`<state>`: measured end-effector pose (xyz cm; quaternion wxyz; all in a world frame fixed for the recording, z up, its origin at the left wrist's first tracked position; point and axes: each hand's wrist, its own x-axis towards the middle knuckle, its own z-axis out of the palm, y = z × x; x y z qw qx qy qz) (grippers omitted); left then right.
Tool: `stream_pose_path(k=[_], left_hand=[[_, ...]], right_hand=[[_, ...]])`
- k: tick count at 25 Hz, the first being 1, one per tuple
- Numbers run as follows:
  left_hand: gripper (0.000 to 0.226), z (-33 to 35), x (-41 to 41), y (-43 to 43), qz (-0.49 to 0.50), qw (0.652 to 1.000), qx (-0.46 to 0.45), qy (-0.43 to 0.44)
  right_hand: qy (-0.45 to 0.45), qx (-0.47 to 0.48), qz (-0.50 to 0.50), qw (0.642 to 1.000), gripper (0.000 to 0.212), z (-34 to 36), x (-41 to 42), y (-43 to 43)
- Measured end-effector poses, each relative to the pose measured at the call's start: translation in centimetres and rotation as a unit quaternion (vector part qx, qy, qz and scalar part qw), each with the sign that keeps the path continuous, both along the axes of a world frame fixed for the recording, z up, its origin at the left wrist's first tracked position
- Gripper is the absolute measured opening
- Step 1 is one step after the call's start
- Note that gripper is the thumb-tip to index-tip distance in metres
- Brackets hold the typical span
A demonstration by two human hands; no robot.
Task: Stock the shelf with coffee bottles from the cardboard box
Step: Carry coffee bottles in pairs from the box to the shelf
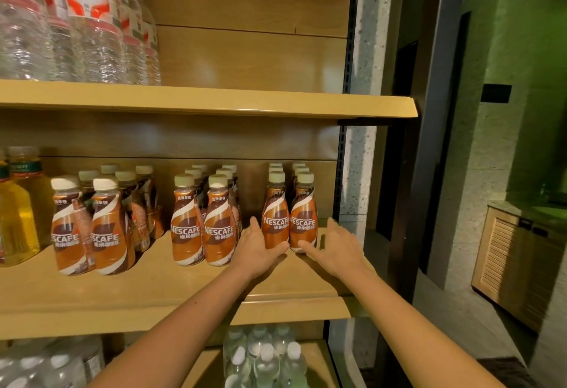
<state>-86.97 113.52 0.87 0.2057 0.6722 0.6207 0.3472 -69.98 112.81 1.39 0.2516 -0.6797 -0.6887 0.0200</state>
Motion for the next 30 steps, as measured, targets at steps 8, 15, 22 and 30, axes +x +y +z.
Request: stream_pose_path(k=[8,15,22,30], left_hand=[[0.083,6.3,-6.6,-12.7,0.051,0.959,0.173,0.217],[0.080,5.9,-14.1,-24.1,0.210,0.916,0.077,0.332],[0.091,1.1,-19.6,-37.5,0.360,0.861,-0.081,0.349],[0.092,0.0,-28.5,-60.6,0.513,0.773,-0.191,0.321]], right_hand=[[-0.069,0.172,0.099,0.978,0.063,5.8,-6.0,-10.9],[-0.182,0.093,0.314,0.927,0.068,7.5,-14.7,-16.9],[-0.256,0.095,0.485,0.831,0.065,3.3,-24.8,-25.3],[-0.266,0.149,0.649,0.697,0.067,1.7,-39.1,-42.6]])
